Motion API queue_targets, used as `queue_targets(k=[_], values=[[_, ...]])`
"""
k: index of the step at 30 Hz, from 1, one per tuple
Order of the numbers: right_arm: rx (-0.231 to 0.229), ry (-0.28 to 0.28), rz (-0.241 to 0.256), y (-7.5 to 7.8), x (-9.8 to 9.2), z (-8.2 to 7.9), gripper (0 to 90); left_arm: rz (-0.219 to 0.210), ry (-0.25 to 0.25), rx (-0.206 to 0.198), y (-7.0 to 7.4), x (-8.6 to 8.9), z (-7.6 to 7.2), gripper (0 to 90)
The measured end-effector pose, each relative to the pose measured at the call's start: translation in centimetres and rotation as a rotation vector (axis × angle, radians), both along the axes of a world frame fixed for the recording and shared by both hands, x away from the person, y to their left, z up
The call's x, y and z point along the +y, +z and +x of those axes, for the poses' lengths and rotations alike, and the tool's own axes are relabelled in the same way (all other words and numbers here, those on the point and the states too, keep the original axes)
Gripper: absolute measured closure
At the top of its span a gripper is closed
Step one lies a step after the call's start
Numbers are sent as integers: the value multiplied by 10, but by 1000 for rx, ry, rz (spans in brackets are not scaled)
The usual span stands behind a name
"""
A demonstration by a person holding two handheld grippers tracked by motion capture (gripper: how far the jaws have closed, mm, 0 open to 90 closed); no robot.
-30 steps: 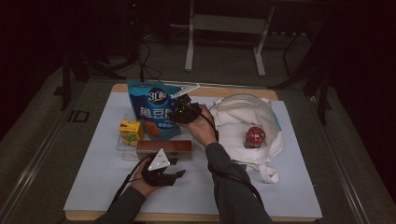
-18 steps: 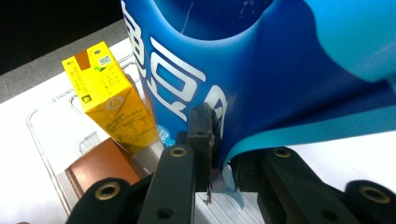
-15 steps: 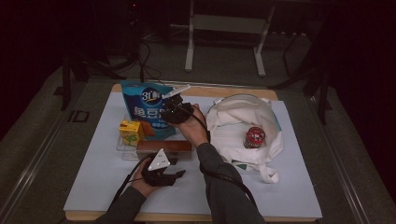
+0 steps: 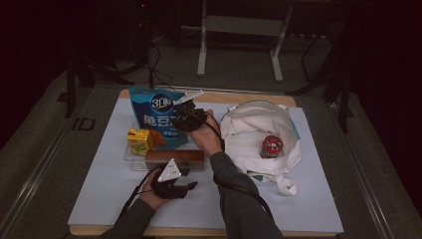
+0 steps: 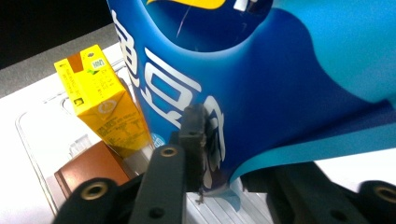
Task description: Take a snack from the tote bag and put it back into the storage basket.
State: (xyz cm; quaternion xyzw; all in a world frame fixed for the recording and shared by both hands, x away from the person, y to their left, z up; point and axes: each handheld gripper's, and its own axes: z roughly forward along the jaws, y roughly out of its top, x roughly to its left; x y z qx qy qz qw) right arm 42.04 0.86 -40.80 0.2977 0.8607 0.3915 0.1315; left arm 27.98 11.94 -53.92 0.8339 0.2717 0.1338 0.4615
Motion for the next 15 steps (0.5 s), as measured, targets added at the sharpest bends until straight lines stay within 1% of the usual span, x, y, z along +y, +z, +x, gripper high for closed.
queue_targets(k=[7,11,15], values=[[-8,17,-9,2,-3,-3,625,1,0,-1,0,0,0,441],[-20,32,-23,6,-6,-6,600,1,1,-1,0,0,0,441],[-19,36,-31,9,-10,-7,593,0,3,0,0,0,0,440]])
